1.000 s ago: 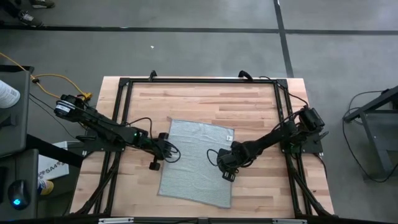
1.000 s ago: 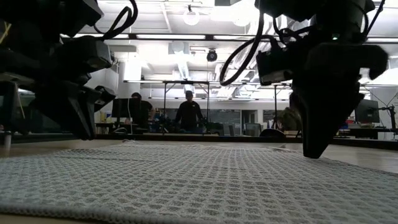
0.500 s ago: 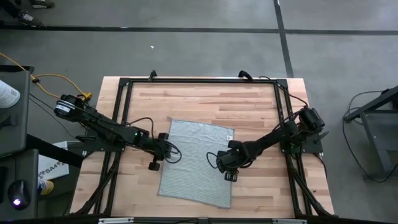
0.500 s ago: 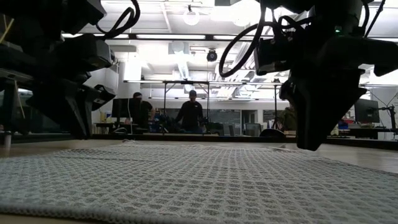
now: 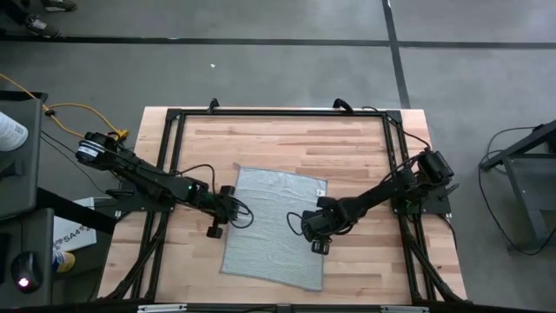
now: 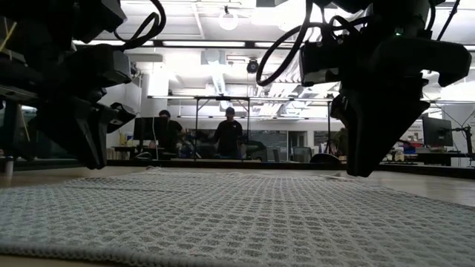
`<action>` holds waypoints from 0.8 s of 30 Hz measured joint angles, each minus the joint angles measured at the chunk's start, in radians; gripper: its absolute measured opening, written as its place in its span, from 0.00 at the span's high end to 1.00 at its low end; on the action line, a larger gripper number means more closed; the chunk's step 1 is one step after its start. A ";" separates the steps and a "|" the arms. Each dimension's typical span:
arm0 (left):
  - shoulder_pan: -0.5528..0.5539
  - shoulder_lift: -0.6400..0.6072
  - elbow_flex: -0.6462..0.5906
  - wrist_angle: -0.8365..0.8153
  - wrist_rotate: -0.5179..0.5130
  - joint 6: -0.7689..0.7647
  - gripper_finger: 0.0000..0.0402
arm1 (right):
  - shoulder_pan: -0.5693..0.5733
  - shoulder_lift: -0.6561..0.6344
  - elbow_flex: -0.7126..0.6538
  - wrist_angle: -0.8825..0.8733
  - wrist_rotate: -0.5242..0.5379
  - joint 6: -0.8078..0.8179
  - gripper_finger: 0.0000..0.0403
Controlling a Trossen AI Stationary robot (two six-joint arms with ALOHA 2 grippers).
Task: Fold microfiber towels
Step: Fold the gray towel
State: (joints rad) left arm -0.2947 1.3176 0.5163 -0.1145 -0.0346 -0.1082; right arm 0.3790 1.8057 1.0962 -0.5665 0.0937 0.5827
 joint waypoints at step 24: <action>0.000 0.000 0.023 -0.078 -0.005 -0.001 0.71 | 0.001 0.000 0.000 0.005 0.004 0.068 0.66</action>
State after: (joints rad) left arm -0.2947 1.3178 0.5396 -0.1920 -0.0400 -0.1092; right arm 0.3798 1.8057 1.0962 -0.5617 0.0973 0.6502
